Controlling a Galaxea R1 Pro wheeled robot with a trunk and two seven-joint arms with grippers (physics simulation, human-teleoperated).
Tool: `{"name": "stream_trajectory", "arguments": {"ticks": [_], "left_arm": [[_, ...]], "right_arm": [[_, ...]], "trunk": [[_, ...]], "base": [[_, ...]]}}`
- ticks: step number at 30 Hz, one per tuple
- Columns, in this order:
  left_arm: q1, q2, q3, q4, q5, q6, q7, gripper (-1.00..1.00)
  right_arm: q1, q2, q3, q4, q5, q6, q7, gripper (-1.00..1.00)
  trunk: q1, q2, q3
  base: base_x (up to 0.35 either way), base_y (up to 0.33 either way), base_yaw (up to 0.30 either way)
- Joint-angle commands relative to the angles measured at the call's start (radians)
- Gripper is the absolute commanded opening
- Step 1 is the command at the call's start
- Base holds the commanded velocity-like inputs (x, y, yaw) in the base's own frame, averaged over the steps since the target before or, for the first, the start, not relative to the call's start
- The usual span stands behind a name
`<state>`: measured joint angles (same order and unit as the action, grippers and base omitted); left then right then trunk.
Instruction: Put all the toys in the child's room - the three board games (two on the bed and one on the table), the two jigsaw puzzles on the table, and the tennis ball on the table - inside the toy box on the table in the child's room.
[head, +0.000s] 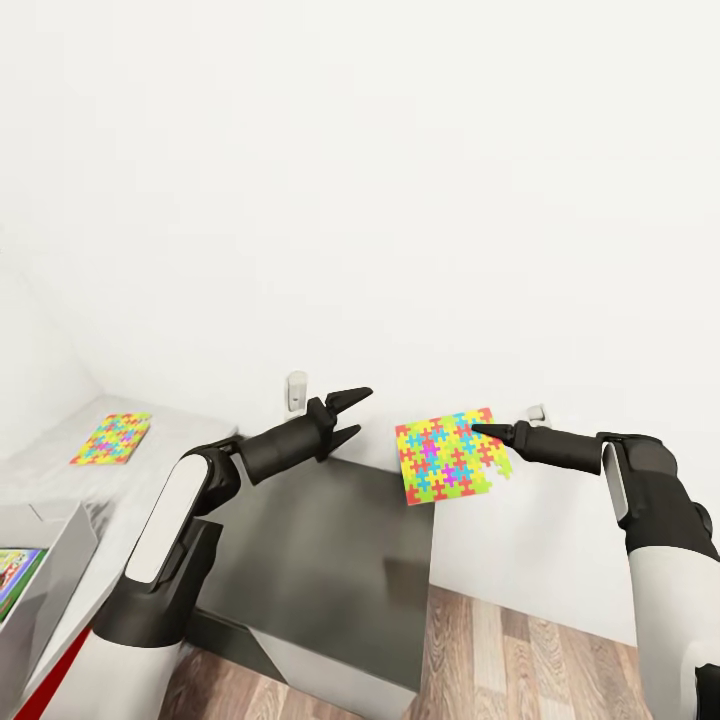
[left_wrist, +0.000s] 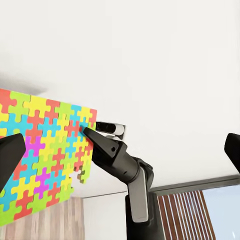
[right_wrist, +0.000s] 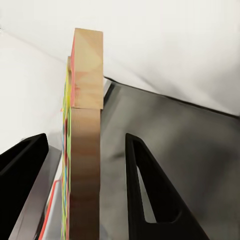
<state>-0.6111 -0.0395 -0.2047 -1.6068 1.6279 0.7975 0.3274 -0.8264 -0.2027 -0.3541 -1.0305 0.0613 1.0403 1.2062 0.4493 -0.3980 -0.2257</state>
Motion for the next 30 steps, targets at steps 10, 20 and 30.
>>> {"name": "stream_trajectory", "arguments": {"ticks": [10,20,30], "left_arm": [[-0.001,0.000,0.000,-0.001,0.010,0.002,0.010,1.00],[-0.001,0.000,-0.002,-0.001,0.010,0.001,0.011,1.00],[0.016,0.000,0.003,-0.001,0.009,0.000,0.010,1.00]], "right_arm": [[-0.001,0.000,-0.002,0.000,0.006,0.007,0.007,-1.00],[0.007,0.004,-0.002,0.014,0.010,0.007,0.010,-1.00],[0.016,0.003,0.006,0.003,0.006,0.007,0.008,-1.00]], "trunk": [[0.001,-0.002,0.013],[0.001,-0.002,0.017],[0.001,-0.002,0.018]], "base": [[0.000,0.000,0.000],[0.000,0.000,0.000],[0.000,0.000,0.000]]}}
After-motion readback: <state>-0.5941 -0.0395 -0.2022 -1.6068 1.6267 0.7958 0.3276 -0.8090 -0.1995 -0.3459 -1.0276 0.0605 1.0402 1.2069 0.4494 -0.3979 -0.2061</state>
